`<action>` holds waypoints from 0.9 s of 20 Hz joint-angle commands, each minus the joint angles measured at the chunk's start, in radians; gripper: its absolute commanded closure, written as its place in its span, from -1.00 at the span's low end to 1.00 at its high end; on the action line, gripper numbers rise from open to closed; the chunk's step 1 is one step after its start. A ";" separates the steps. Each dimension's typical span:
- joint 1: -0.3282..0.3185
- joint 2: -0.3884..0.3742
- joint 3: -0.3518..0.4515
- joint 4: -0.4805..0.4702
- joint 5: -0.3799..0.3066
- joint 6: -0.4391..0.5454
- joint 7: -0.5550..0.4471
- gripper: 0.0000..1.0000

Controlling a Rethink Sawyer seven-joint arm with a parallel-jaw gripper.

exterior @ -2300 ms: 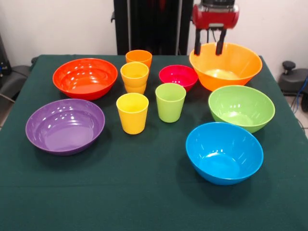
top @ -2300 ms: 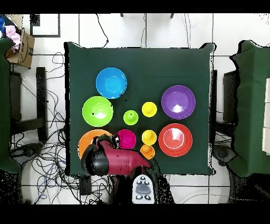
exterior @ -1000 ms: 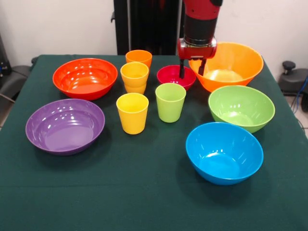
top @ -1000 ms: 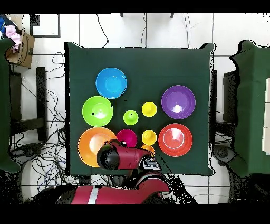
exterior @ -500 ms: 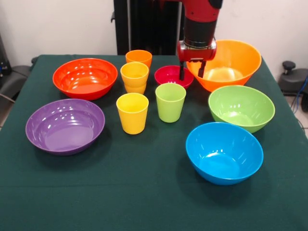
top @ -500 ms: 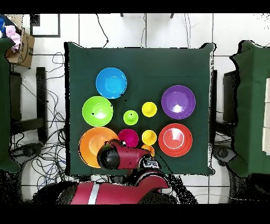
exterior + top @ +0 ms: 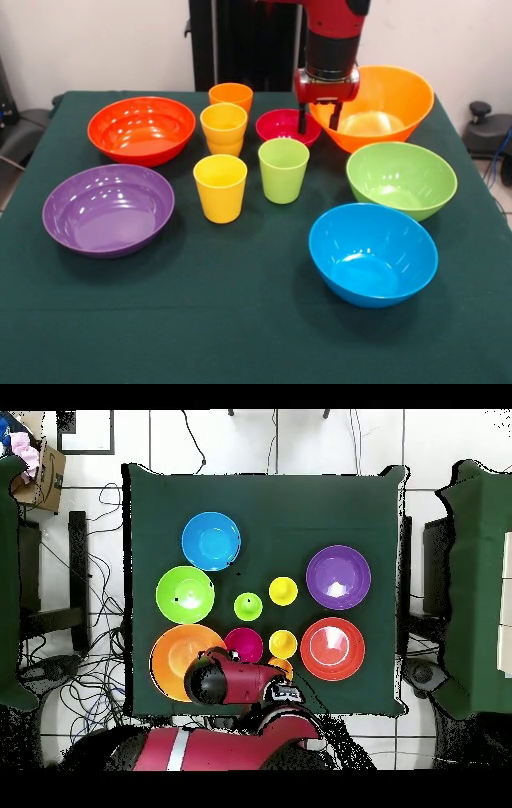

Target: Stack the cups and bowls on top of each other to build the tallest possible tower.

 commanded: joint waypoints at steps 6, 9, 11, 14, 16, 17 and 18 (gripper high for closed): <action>0.027 0.053 0.081 -0.092 -0.005 -0.068 0.164 -1.00; 0.066 0.018 0.055 -0.078 0.016 -0.049 0.177 -1.00; 0.088 0.000 0.045 -0.072 0.030 -0.035 0.188 -1.00; 0.082 0.013 0.059 -0.084 0.029 -0.039 0.192 -1.00; 0.082 0.028 0.063 -0.093 0.027 -0.047 0.197 -1.00; 0.089 0.028 0.060 -0.091 0.031 -0.050 0.205 -1.00; 0.096 0.023 0.058 -0.088 0.034 -0.048 0.213 -1.00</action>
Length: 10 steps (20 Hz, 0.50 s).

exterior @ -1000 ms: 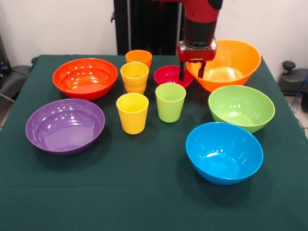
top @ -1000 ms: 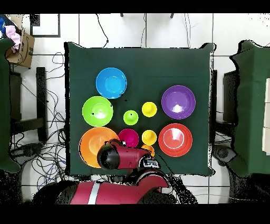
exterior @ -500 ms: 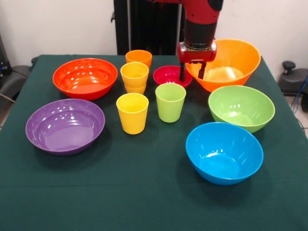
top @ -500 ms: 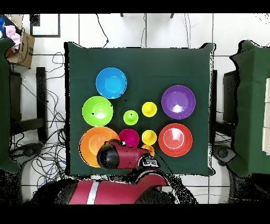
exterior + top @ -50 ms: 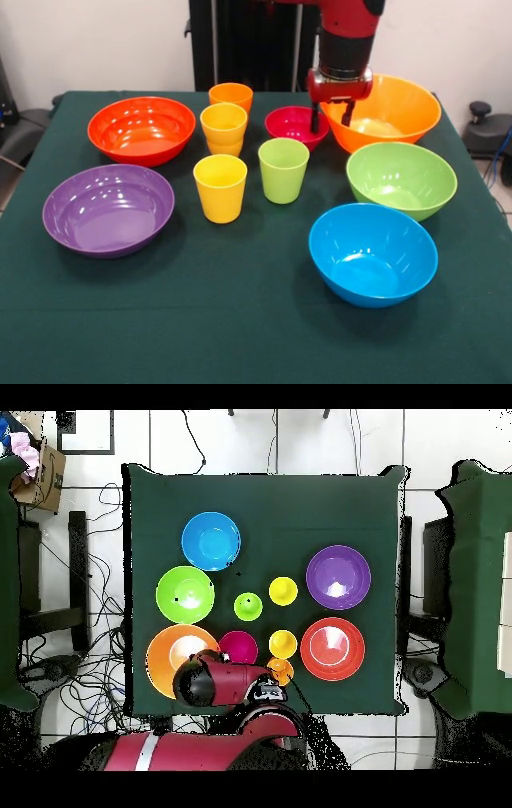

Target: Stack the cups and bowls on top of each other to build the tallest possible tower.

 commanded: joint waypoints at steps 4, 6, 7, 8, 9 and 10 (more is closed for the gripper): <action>0.050 0.001 0.060 -0.075 0.045 -0.035 0.211 -1.00; 0.060 -0.007 0.056 -0.073 0.048 -0.028 0.221 -1.00; 0.065 -0.011 0.055 -0.071 0.050 -0.025 0.227 -1.00; 0.065 -0.012 0.055 -0.072 0.048 -0.023 0.230 -1.00; 0.066 -0.012 0.054 -0.074 0.047 -0.020 0.232 -1.00; 0.067 -0.012 0.053 -0.076 0.045 -0.019 0.233 -1.00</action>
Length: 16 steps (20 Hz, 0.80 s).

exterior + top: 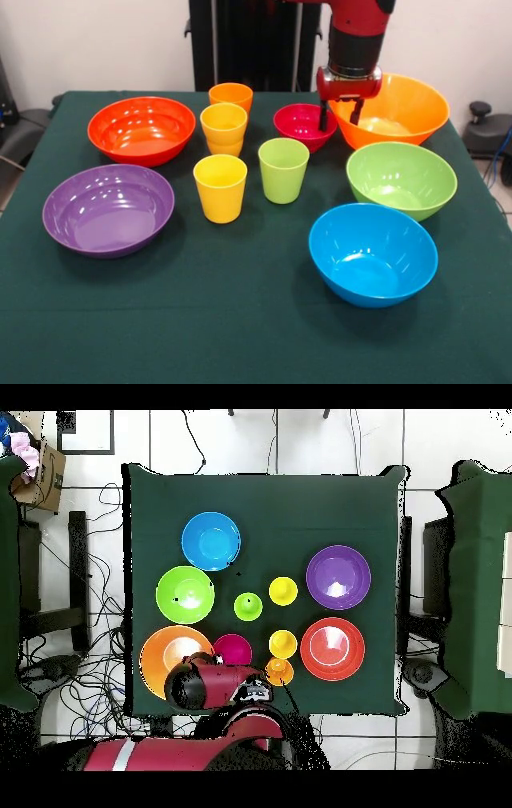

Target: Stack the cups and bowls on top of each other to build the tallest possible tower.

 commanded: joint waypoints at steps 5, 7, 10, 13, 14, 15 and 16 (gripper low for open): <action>0.018 -0.033 0.059 -0.062 0.030 -0.007 0.189 -1.00; 0.009 -0.060 0.061 -0.047 0.022 0.011 0.189 -1.00; -0.003 -0.101 0.068 -0.027 0.013 0.043 0.188 -1.00; -0.012 -0.132 0.070 -0.016 0.009 0.071 0.187 -1.00; -0.016 -0.136 0.072 -0.014 0.007 0.075 0.185 -1.00; -0.019 -0.136 0.072 -0.014 0.004 0.074 0.183 -1.00; -0.023 -0.137 0.072 -0.014 0.001 0.075 0.180 -1.00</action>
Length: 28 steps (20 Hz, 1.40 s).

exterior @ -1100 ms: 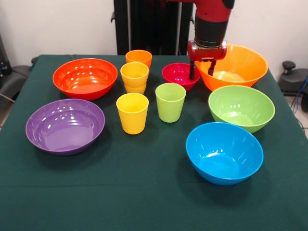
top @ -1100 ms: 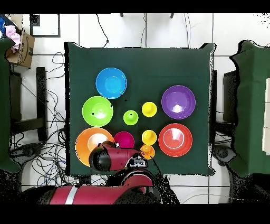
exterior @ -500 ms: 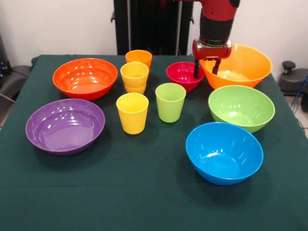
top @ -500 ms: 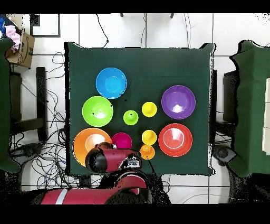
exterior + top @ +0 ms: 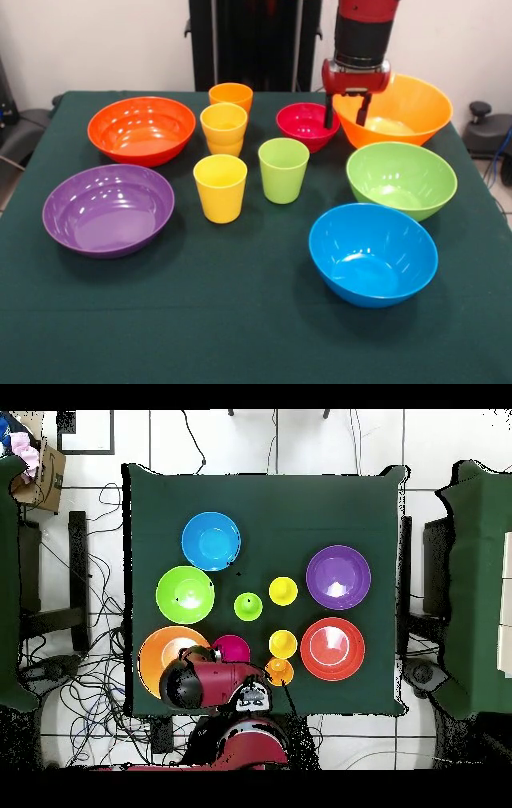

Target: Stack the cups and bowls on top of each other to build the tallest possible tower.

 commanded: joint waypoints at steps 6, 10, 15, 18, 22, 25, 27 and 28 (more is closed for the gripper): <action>-0.056 -0.088 0.076 0.019 -0.020 0.087 0.121 -1.00; -0.032 -0.107 0.052 0.067 -0.023 0.082 0.134 -1.00; 0.007 -0.056 0.051 0.068 -0.001 0.013 0.175 -1.00; 0.027 -0.038 0.052 0.064 0.016 -0.006 0.194 -1.00; 0.059 -0.054 0.048 0.081 0.043 0.017 0.217 -1.00; 0.085 -0.072 0.056 0.128 0.070 0.023 0.261 -1.00; 0.098 -0.071 0.057 0.151 0.082 0.008 0.289 -1.00; 0.110 -0.073 0.050 0.156 0.087 0.003 0.298 -1.00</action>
